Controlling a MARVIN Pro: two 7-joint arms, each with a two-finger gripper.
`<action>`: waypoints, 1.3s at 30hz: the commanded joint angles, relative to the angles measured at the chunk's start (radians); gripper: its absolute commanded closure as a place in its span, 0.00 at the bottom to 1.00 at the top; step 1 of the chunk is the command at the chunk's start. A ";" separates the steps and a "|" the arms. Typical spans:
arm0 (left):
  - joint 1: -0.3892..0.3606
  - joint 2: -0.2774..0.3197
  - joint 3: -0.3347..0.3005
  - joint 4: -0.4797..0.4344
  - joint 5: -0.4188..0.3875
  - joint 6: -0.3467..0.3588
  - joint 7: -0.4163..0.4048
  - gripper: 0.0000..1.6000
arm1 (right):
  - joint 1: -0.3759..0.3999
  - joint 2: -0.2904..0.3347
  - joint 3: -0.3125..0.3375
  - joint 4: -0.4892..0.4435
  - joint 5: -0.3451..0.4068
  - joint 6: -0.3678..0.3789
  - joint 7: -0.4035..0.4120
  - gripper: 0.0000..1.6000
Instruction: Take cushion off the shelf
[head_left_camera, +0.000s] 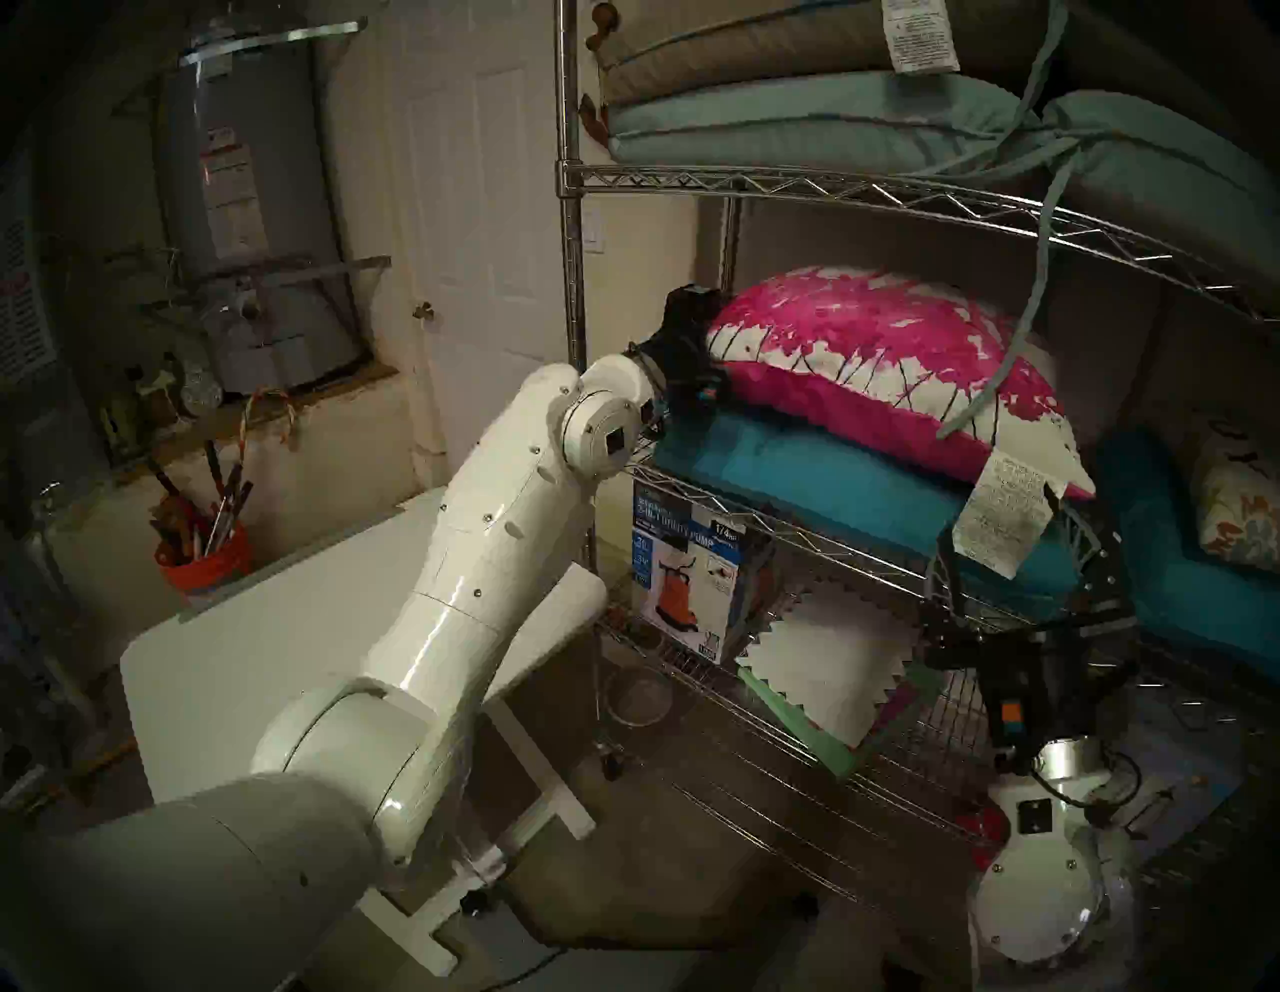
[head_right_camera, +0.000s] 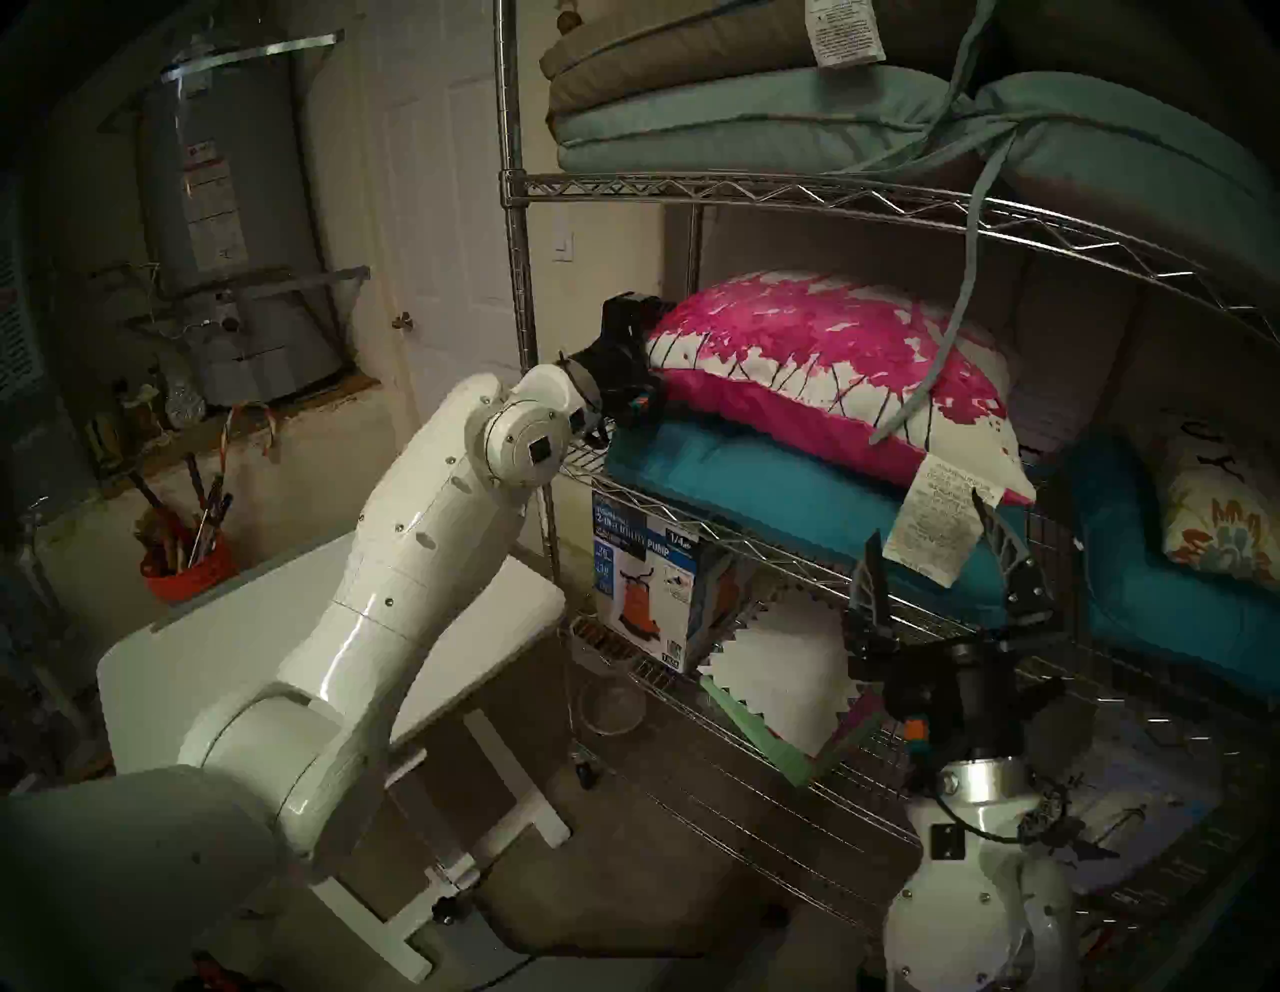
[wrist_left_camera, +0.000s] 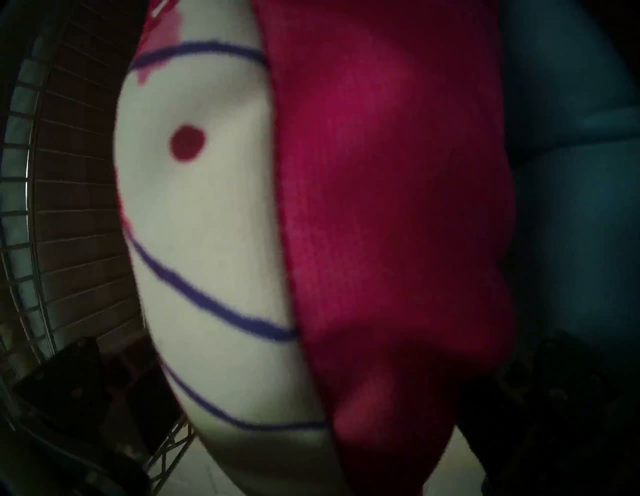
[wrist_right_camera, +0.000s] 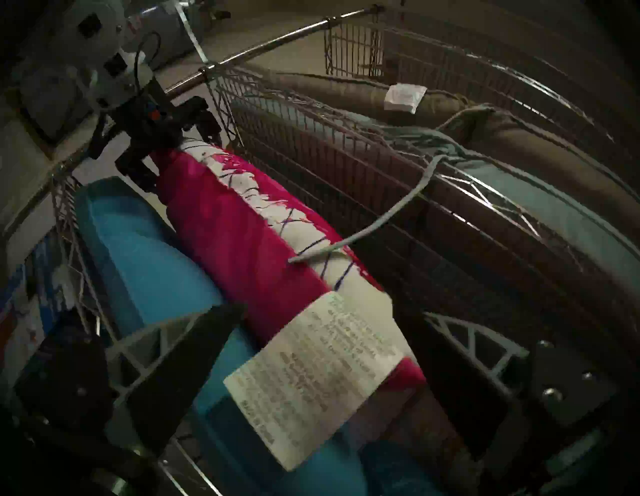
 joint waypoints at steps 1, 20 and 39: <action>-0.020 -0.012 0.000 -0.022 -0.002 -0.001 0.007 0.00 | 0.075 0.040 0.046 -0.026 -0.037 -0.008 -0.005 0.00; -0.020 -0.012 -0.001 -0.023 -0.002 -0.002 0.007 0.00 | 0.148 0.174 0.244 -0.026 -0.080 0.018 0.211 0.00; -0.019 -0.012 -0.001 -0.025 -0.002 -0.001 0.007 0.00 | 0.090 0.221 0.312 -0.026 -0.019 -0.052 0.363 0.00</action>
